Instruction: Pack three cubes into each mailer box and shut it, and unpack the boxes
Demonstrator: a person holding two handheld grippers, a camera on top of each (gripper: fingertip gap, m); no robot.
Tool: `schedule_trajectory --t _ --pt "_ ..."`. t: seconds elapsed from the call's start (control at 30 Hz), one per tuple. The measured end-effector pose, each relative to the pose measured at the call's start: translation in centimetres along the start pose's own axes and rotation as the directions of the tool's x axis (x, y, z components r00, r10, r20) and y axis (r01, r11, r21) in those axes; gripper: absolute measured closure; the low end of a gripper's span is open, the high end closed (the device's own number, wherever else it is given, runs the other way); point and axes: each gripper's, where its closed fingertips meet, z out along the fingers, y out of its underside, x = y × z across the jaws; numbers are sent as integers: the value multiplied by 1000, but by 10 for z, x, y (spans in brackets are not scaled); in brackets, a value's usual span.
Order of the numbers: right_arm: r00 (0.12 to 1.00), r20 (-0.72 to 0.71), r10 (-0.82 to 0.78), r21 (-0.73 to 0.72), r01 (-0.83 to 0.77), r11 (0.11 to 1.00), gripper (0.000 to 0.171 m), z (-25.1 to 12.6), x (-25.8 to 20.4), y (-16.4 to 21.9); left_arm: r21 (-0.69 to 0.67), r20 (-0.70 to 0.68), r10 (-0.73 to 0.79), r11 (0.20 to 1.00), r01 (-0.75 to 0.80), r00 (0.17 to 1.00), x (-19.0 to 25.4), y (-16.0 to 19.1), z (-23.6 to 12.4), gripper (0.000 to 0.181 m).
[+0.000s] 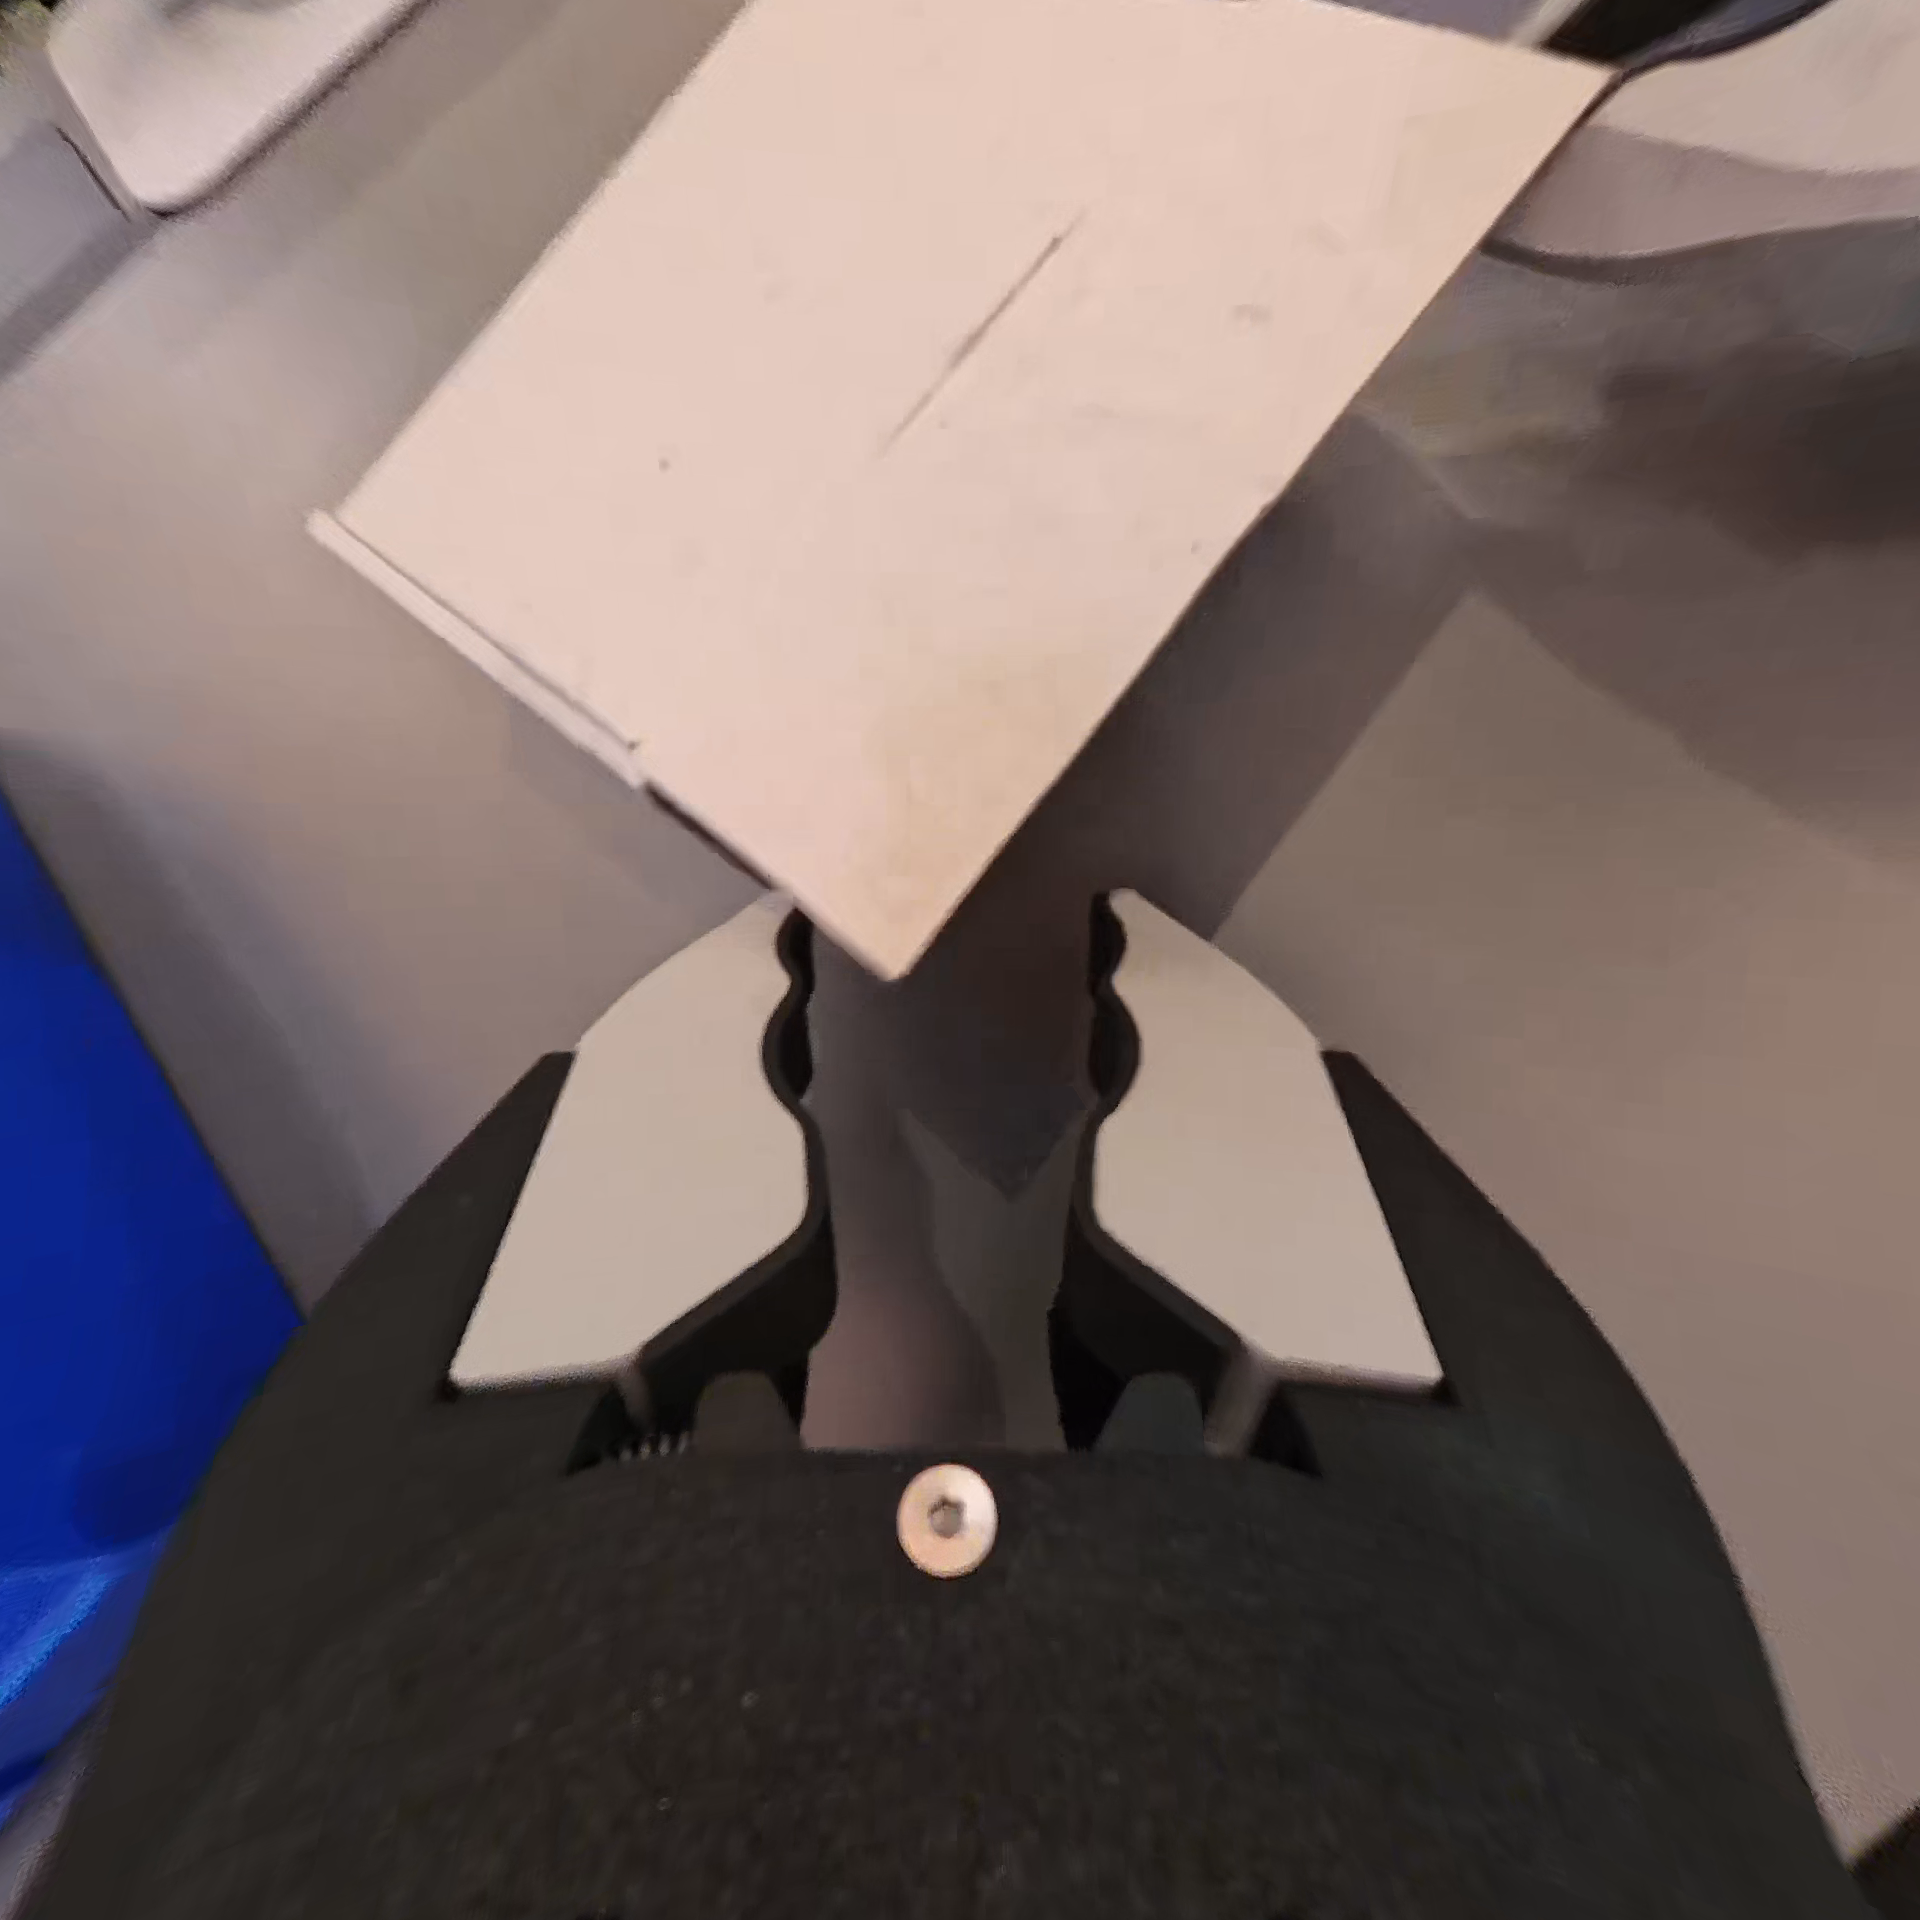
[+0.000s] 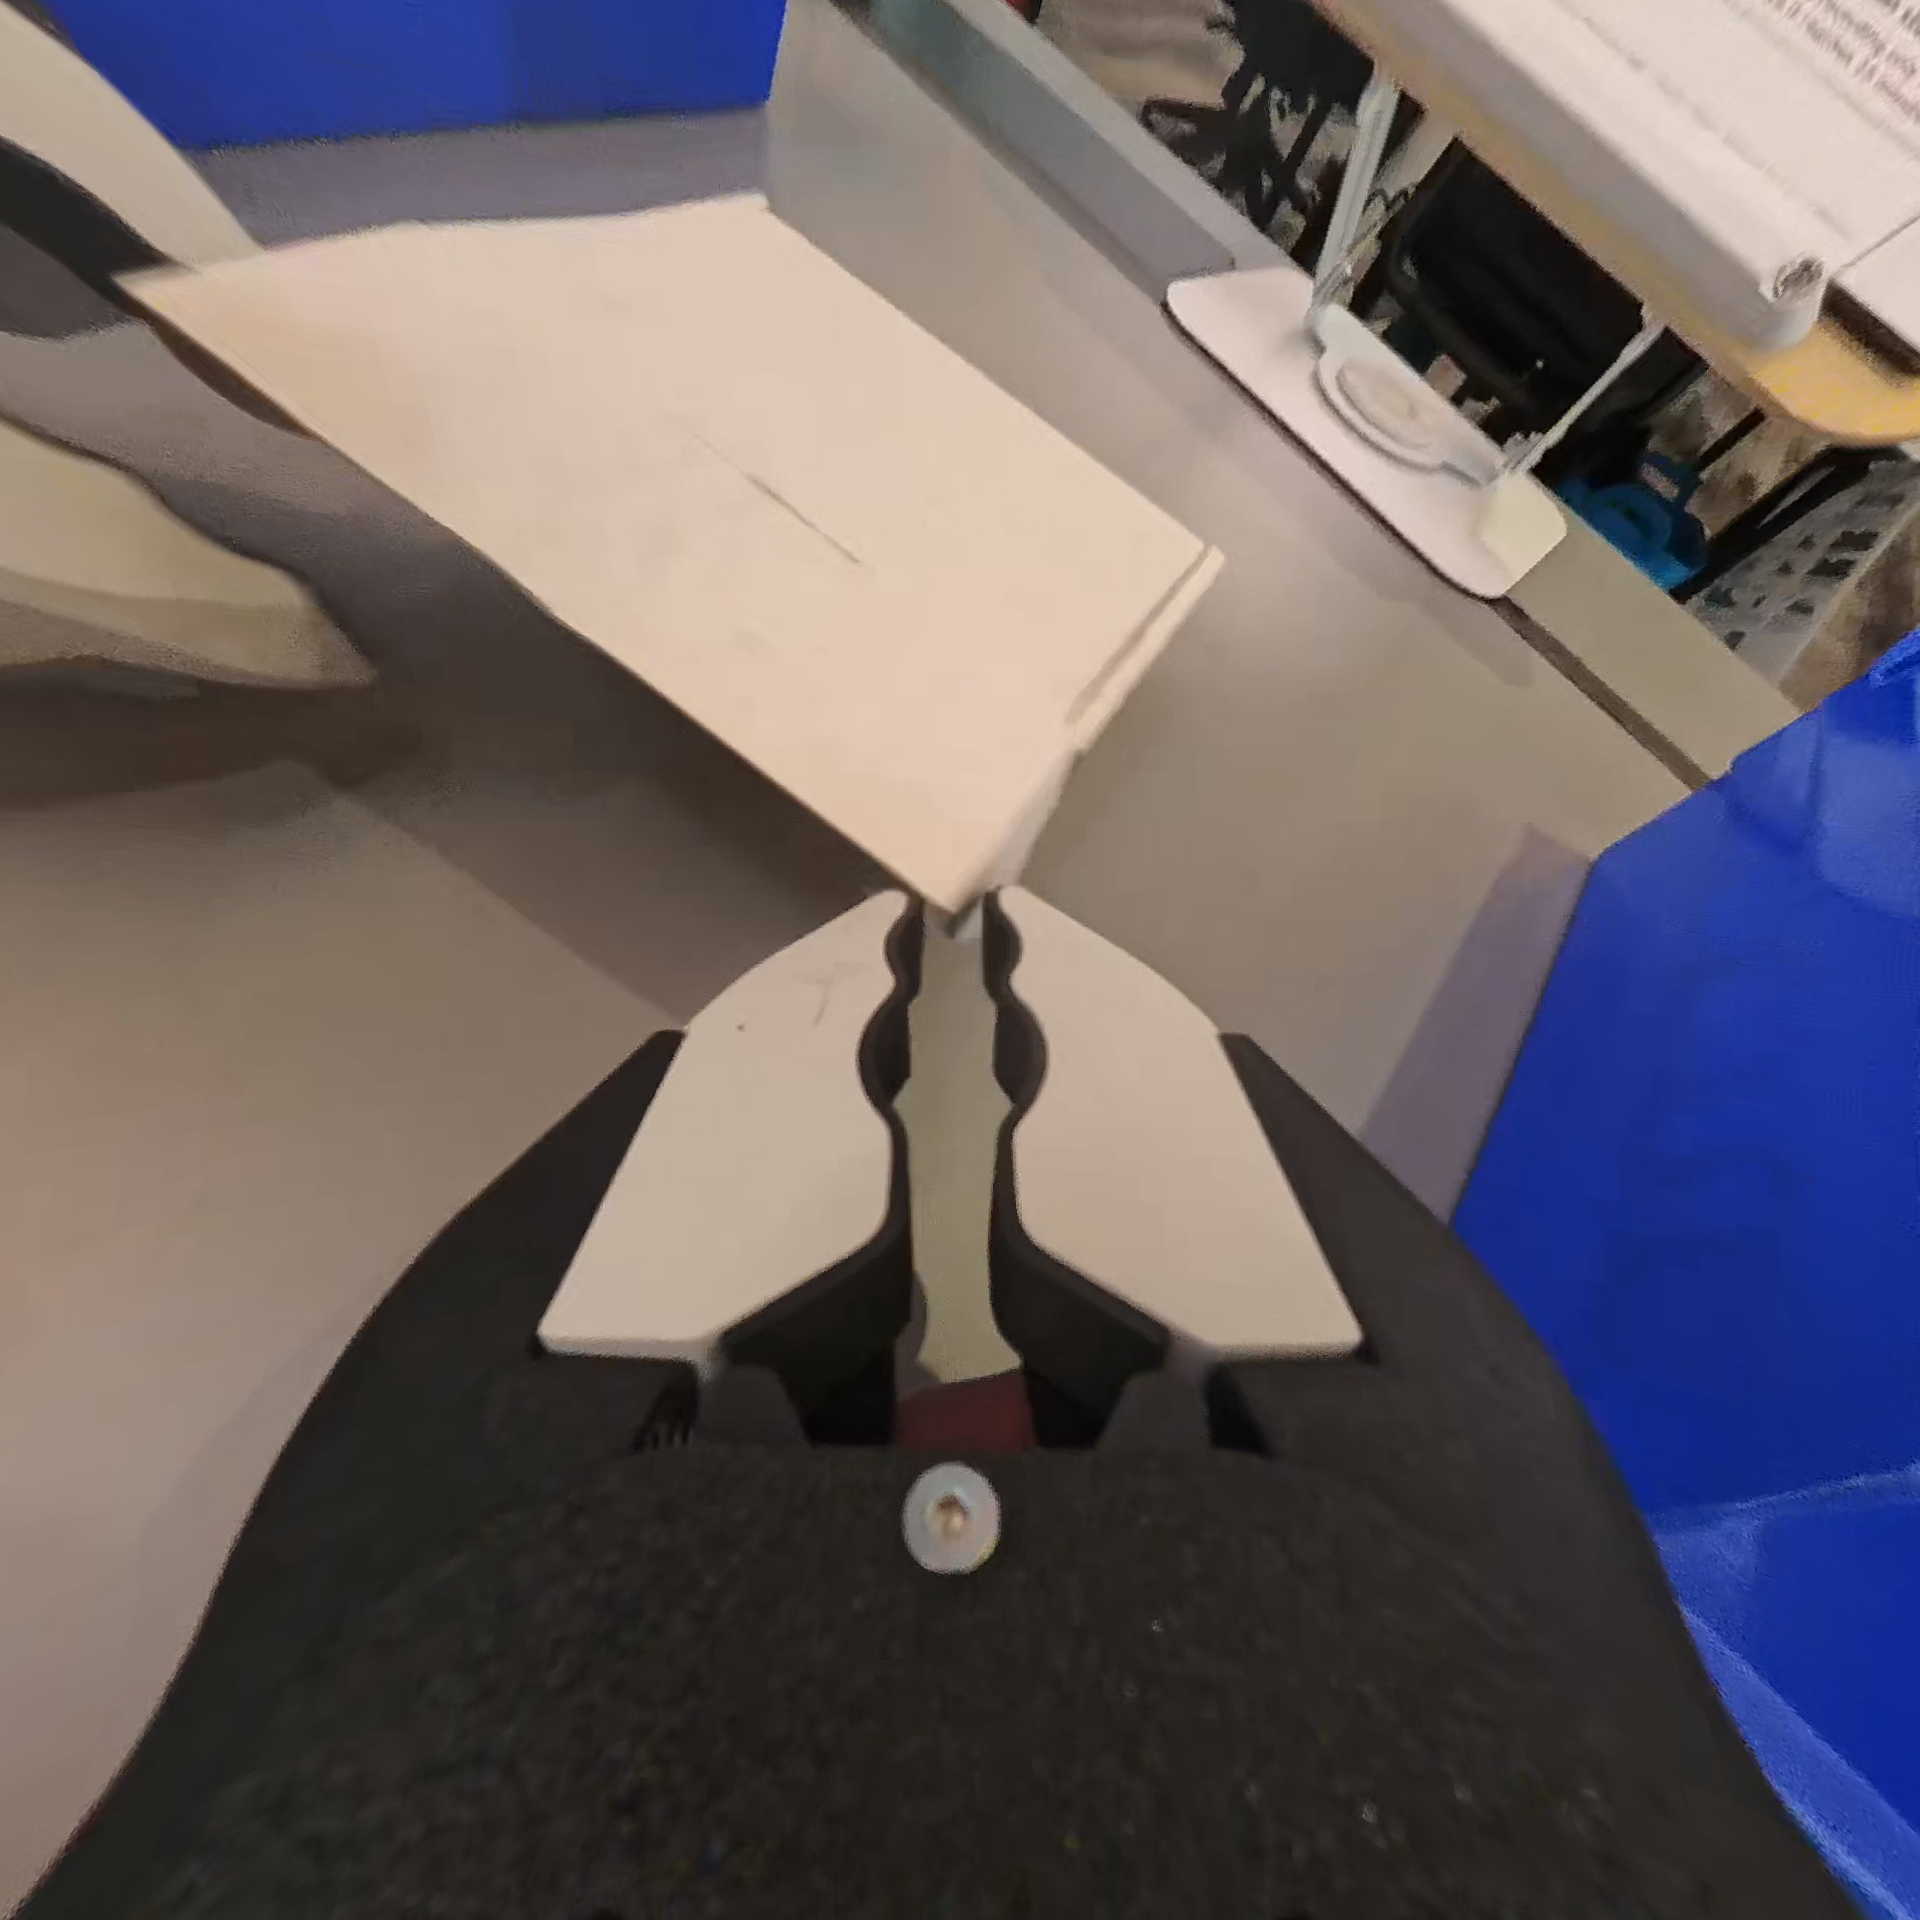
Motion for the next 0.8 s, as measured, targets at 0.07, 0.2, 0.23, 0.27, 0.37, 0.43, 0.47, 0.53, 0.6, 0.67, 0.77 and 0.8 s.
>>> schedule_trajectory --t 0.07,0.2,0.23,0.27,0.37,0.43,0.47,0.53,0.6,0.67,0.77,0.8 --pt "1000 -1 15 5 -15 1000 162 -3 -1 -4 37 25 -10 999 9 1000 -5 -10 -3 152" --pt "994 48 96 -11 -95 995 166 -5 -1 -5 21 -58 -66 998 67 996 0 -9 0 174" --pt "988 80 132 -36 -130 991 165 -3 -4 -2 -7 -69 -76 997 76 995 2 -2 5 175" --pt "983 97 155 -56 -150 987 164 -1 -5 1 -20 -77 -76 997 74 994 3 2 9 179" --pt "988 75 137 -74 -132 989 164 6 0 5 -33 -64 -40 999 38 997 4 1 11 181" --pt "986 73 147 -90 -140 986 164 9 2 6 -52 -69 -46 998 43 997 5 3 11 179" --pt "984 84 158 -92 -150 984 162 9 1 6 -64 -76 -54 997 49 996 4 6 11 177" --pt "982 106 155 -104 -144 984 157 7 0 9 -104 -98 -70 993 60 993 3 17 8 176" --pt "986 104 132 -110 -120 987 156 1 3 13 -114 -125 -95 990 80 988 -1 28 -1 172" --pt "989 98 109 -114 -98 989 153 -9 6 17 -128 -159 -115 987 95 980 -4 36 -11 170" --pt "989 94 114 -67 -108 992 148 -20 14 6 -62 -215 -157 987 148 964 -8 20 -18 153" --pt "984 112 137 -40 -133 990 145 -21 14 -2 -43 -247 -181 984 175 952 -5 14 -19 147"
